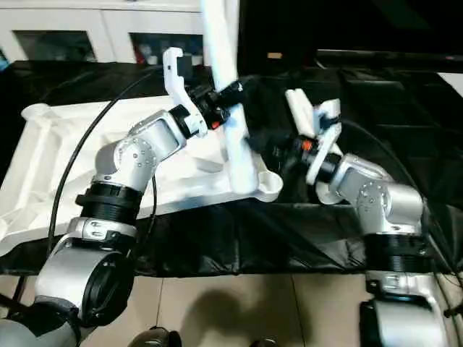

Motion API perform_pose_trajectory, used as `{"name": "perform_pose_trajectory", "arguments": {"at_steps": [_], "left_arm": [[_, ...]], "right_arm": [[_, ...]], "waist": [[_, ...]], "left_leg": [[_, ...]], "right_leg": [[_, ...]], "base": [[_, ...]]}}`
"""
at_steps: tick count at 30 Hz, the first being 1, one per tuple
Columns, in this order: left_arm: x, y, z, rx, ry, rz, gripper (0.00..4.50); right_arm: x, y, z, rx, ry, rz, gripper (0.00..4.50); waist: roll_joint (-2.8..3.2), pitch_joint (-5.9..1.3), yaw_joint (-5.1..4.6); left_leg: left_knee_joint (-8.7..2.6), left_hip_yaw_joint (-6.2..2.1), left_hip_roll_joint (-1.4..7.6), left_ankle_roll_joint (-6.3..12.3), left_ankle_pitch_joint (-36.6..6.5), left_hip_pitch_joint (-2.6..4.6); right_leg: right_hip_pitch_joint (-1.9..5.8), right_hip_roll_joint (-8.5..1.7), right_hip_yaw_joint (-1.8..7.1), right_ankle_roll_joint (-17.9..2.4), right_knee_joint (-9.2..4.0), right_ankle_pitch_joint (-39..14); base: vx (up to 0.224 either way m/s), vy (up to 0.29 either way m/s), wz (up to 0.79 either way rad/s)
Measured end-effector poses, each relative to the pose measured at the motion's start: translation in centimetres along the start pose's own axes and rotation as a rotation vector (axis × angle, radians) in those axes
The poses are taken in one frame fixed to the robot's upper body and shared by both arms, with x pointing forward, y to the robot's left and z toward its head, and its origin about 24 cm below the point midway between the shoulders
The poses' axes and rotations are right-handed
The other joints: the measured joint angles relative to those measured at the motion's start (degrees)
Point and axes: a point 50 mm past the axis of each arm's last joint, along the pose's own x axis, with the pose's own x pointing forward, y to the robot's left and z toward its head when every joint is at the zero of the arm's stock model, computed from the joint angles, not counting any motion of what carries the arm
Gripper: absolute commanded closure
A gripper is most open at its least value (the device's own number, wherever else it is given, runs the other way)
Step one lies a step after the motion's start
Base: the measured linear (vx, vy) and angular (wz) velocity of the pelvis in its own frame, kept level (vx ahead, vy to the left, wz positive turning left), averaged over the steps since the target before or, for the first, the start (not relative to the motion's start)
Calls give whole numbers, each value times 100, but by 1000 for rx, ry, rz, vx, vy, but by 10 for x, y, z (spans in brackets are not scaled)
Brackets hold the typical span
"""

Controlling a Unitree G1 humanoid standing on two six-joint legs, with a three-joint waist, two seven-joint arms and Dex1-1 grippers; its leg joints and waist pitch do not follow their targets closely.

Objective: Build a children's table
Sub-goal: Insert table leg to table base

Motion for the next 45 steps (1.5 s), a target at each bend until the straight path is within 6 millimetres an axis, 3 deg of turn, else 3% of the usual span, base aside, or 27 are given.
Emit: {"name": "perform_pose_trajectory", "arguments": {"at_steps": [4, 8, 15, 29, 45], "left_arm": [[2, -8, -2, -18, 33, -89, 263], [-2, -20, 3, -35, 51, -245, 263], [-11, -27, 3, -83, 110, -422, 263], [-13, -28, 0, -93, 156, -455, 263], [-14, -25, -4, -69, 202, -439, 263]], "right_arm": [[8, 4, -6, 16, 48, 68, 70], [14, 9, 4, -6, 60, 157, 70], [9, 18, 2, 27, 136, 325, 70], [12, 20, -3, 2, 245, 373, 70], [18, 23, -8, -12, 269, 402, 222]], "waist": [[-3, 1, 20], [-2, 1, 40], [0, 0, 176], [-1, 0, 181], [0, -1, 183]], "left_leg": [[14, -2, 1, 1, 1, -2], [18, -2, 0, -1, -1, -3], [21, -2, 1, 1, 0, -3], [26, -5, 1, -13, -8, -2], [30, -7, 1, -13, -8, -2]], "right_leg": [[1, 0, 1, -1, 9, 1], [3, -1, 2, -4, 8, 3], [4, -1, 2, -4, 10, 3], [7, -1, 2, -5, 15, 4], [8, -1, 2, -5, 17, 4]], "base": [[0, 0, 0], [0, 0, 0], [0, 0, 0], [0, 0, 0], [0, 0, 0]]}}
